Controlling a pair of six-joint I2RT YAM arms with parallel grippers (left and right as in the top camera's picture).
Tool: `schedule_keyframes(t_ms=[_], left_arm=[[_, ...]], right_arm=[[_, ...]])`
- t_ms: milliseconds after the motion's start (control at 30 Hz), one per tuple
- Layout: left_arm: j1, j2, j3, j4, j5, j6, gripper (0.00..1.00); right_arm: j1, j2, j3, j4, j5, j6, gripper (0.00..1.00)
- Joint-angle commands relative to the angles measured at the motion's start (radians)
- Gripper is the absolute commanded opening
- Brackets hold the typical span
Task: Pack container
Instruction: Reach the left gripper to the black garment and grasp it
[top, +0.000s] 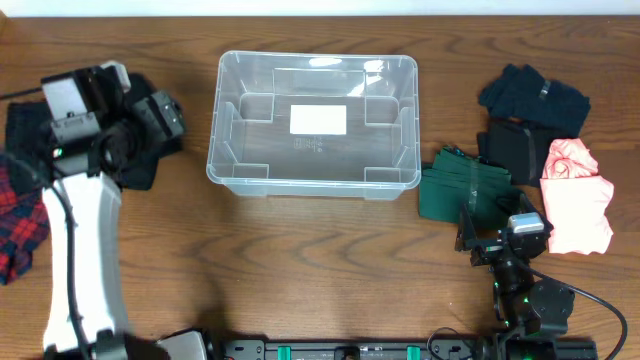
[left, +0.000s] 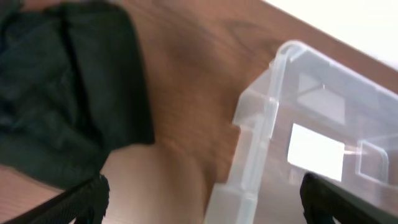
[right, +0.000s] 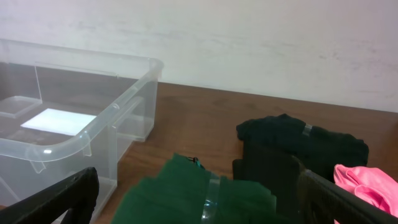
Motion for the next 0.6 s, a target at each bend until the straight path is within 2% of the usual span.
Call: schedule_keyframes(t_ms=[0, 200, 567], left_arm=[[0.011, 0.059, 0.024, 0.075, 0.018, 0.024, 0.98], [0.012, 0.190, 0.024, 0.230, -0.134, 0.044, 0.98], [0.011, 0.416, 0.024, 0.384, -0.317, 0.129, 0.99]], right_arm=[[0.003, -0.004, -0.003, -0.001, 0.002, 0.005, 0.99], [0.003, -0.004, -0.003, -0.001, 0.002, 0.005, 0.99], [0.003, -0.004, -0.003, -0.001, 0.002, 0.005, 0.99]])
